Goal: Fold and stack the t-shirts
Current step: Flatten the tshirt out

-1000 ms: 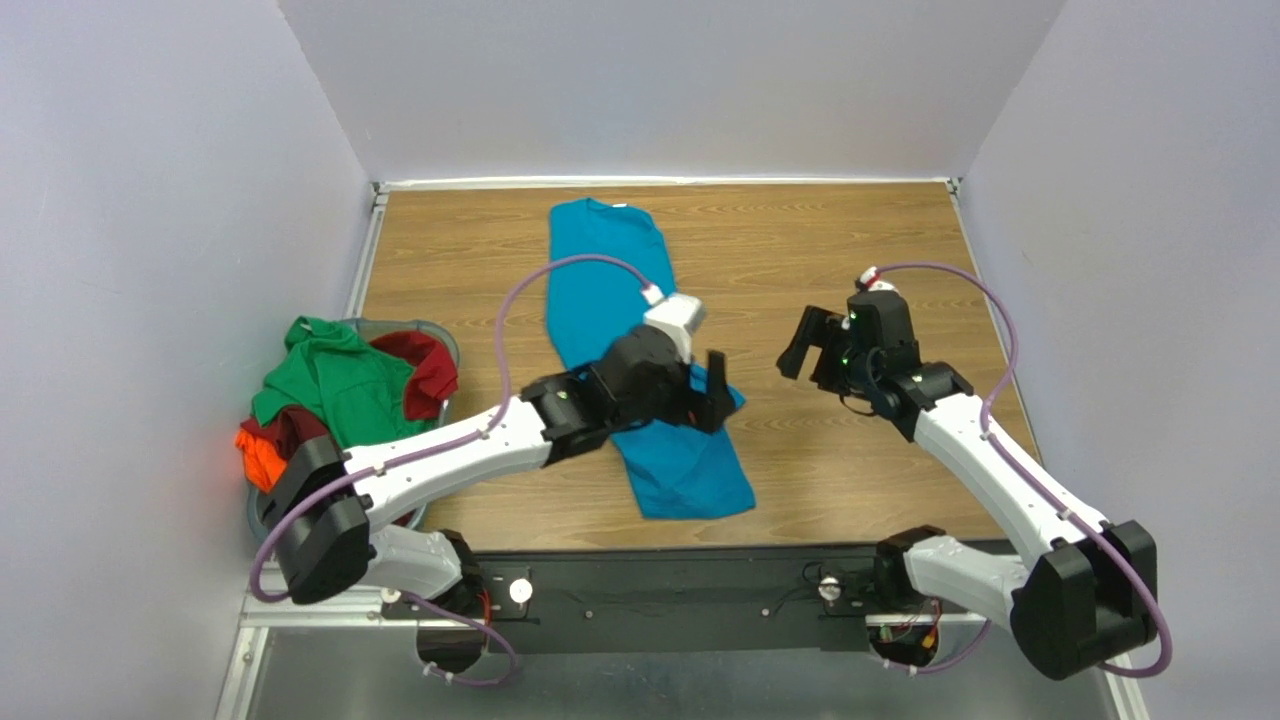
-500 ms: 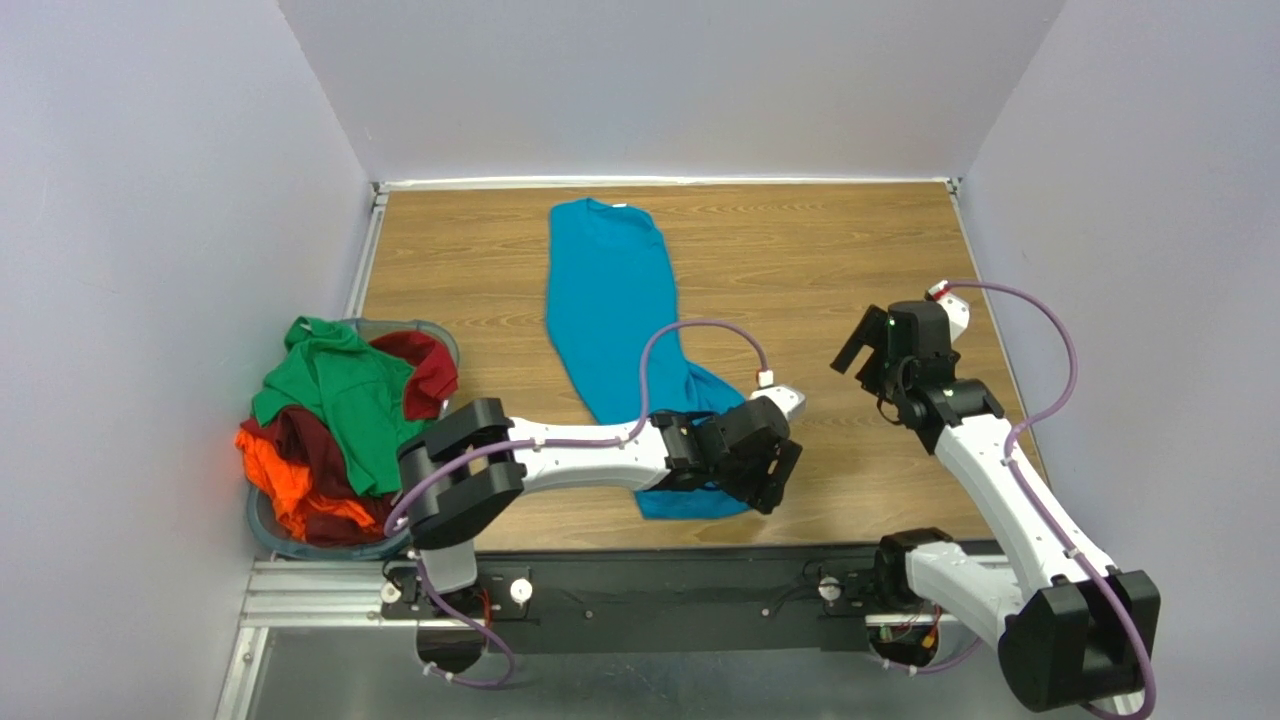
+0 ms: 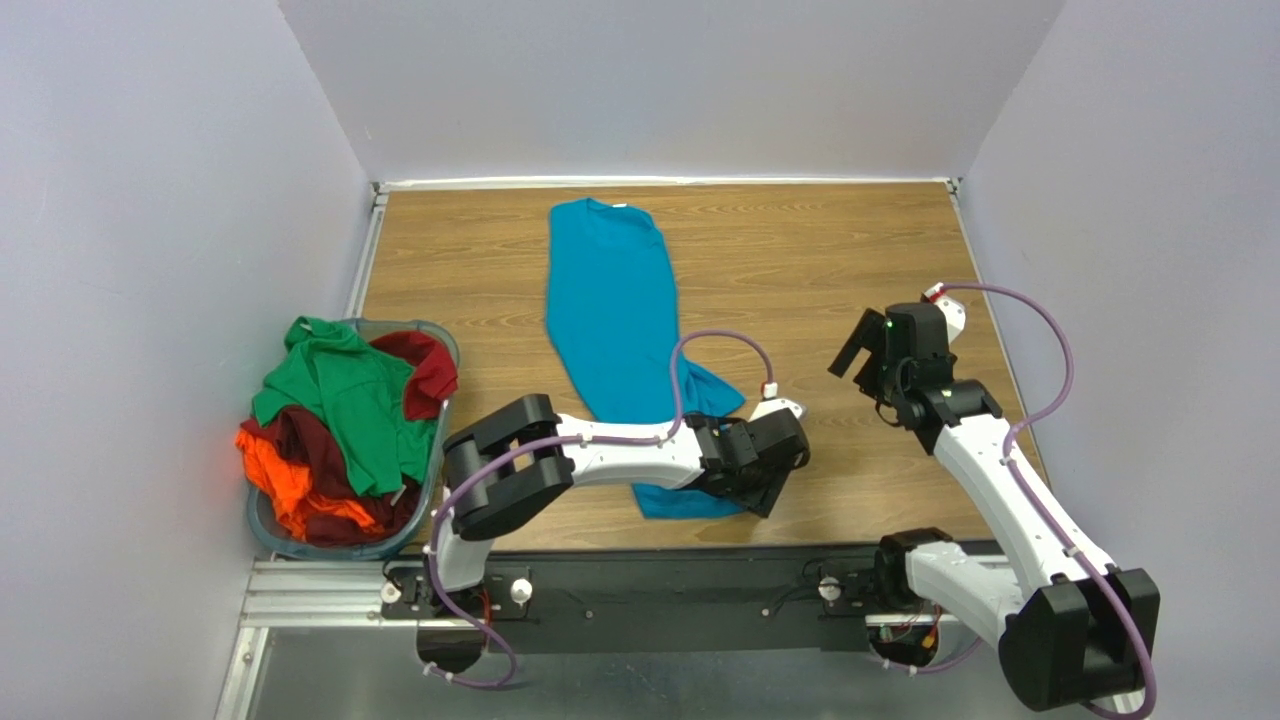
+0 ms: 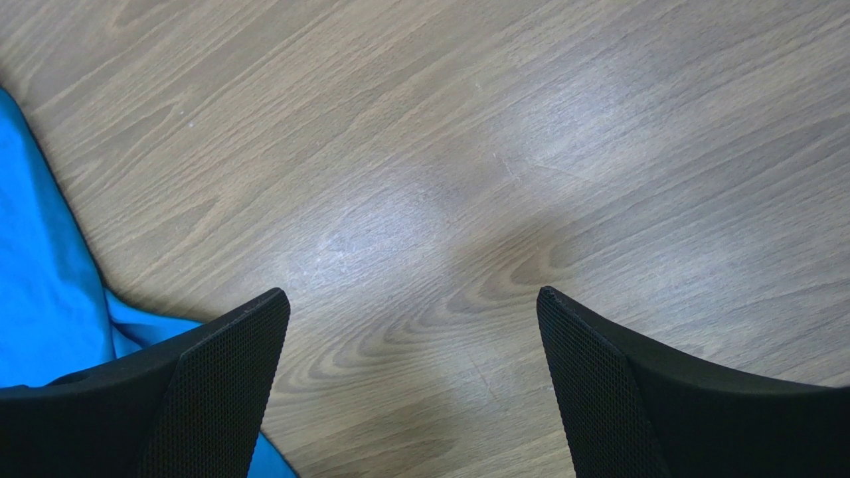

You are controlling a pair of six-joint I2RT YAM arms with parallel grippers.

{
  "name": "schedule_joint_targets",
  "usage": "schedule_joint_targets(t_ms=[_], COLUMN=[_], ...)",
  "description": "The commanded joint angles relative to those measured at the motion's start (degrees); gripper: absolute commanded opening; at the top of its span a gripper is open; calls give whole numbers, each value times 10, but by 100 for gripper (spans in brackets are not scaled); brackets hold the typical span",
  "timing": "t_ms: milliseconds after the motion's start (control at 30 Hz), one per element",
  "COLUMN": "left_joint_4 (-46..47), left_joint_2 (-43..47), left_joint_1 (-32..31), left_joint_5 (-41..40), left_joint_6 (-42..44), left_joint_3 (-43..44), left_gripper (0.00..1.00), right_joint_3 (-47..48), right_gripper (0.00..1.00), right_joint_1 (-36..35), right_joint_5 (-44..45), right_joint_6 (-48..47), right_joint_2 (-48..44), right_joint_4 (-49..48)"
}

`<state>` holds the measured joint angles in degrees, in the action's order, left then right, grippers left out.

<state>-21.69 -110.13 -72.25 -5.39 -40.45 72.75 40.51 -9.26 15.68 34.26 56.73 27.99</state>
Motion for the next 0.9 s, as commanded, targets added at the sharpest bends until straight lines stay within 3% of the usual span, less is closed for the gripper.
schedule_joint_targets(t_ms=[0, 100, 233, 367, 467, 500, 700, 867], left_joint_4=[-54, -101, -179, -193, -194, -190, -133, -104], left_joint_2=[-32, -52, -90, -107, -111, -106, -8, 118], left_joint_1=[-7, -14, -25, -31, -31, -32, -20, 46], left_joint_5=[-38, -77, -154, -160, -166, -168, -171, -202], left_joint_6=[-20, -41, -73, -82, -90, -92, -68, -80], left_joint_3=[14, 39, 78, 86, 87, 86, 65, -6], left_gripper=[57, 45, 41, 30, 3, 0, 0, 0], right_joint_3=[-10, -10, -10, -11, -11, -11, -6, -10], right_gripper=[100, 100, 100, 100, 100, 100, 100, 100], right_joint_1=[4, 5, 4, 4, 5, 4, 4, 4], right_joint_5=[-5, -4, -2, -2, -3, -4, -47, -130], right_joint_6=[-5, -4, -5, -5, -6, -8, -38, -71], right_joint_2=[-4, -4, -9, -13, -15, -15, -8, -3], right_joint_4=[10, 10, 9, 9, 8, 8, 3, -19])
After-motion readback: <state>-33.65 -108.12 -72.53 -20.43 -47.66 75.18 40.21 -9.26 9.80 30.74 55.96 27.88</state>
